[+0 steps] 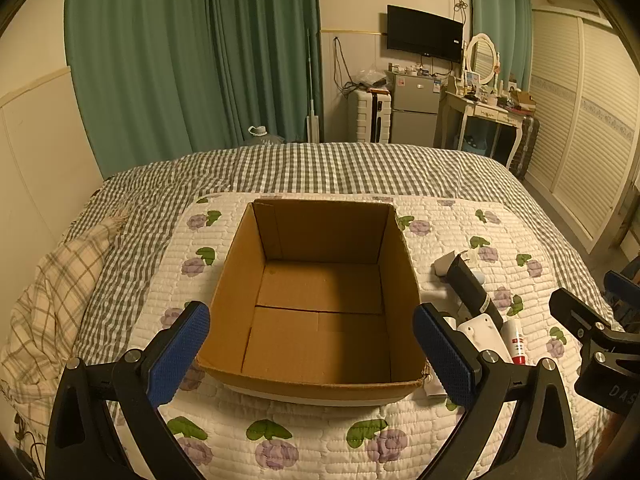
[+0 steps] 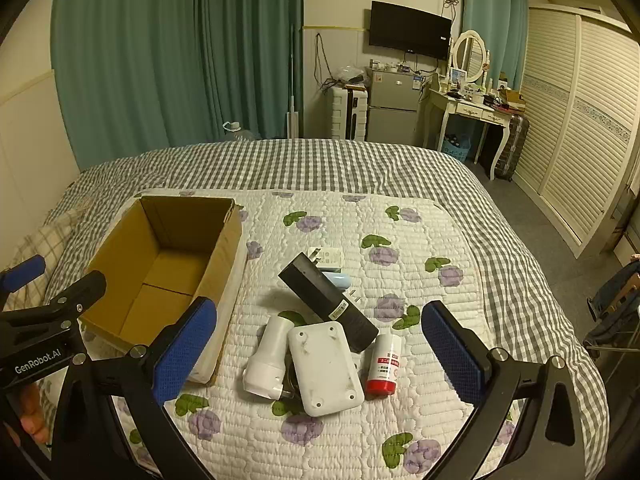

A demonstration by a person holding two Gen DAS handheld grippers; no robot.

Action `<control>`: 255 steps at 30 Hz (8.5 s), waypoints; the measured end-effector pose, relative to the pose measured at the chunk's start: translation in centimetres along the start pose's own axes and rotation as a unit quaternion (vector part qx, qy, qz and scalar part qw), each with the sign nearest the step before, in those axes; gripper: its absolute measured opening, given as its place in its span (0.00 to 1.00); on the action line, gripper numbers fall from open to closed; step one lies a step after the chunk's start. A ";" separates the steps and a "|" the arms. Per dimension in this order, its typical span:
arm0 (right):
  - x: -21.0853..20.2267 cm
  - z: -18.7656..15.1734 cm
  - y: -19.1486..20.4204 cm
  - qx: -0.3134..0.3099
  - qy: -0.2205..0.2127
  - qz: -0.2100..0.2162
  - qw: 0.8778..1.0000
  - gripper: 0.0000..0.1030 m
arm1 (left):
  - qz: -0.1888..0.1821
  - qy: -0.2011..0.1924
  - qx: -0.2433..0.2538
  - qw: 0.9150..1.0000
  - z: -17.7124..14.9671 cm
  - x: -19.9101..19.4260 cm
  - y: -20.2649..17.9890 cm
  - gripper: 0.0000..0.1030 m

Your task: Organize rigid objects

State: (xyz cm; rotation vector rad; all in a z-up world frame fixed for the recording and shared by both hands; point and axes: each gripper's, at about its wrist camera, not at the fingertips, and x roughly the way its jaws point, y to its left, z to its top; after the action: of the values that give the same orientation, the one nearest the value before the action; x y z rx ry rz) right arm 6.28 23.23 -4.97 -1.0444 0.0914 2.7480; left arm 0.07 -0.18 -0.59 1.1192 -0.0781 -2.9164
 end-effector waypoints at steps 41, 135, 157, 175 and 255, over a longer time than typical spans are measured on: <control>0.9 -0.6 -0.2 0.000 0.006 -0.001 1.000 1.00 | -0.004 0.005 -0.001 1.000 -0.1 0.2 0.4 1.00; 13.2 -6.9 -1.6 -0.035 0.153 0.023 0.987 0.93 | -0.022 0.182 0.116 0.976 3.2 12.9 7.2 0.06; 14.9 -7.9 -1.3 -0.039 0.167 0.045 0.984 0.64 | -0.032 0.187 0.116 0.975 3.3 13.2 7.6 0.06; 6.7 3.1 4.7 -0.095 0.042 0.092 0.990 0.62 | -0.051 0.194 0.115 0.973 3.6 13.3 7.8 0.06; 19.0 -8.4 -9.5 0.041 0.238 0.033 0.970 0.38 | -0.046 0.199 0.127 0.971 3.4 13.4 7.2 0.06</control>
State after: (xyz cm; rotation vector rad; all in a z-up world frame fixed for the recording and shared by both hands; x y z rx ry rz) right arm -0.15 34.60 -23.70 -1.6776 0.3101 2.4600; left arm -12.21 -7.66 -6.68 1.7677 -0.4124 -2.7474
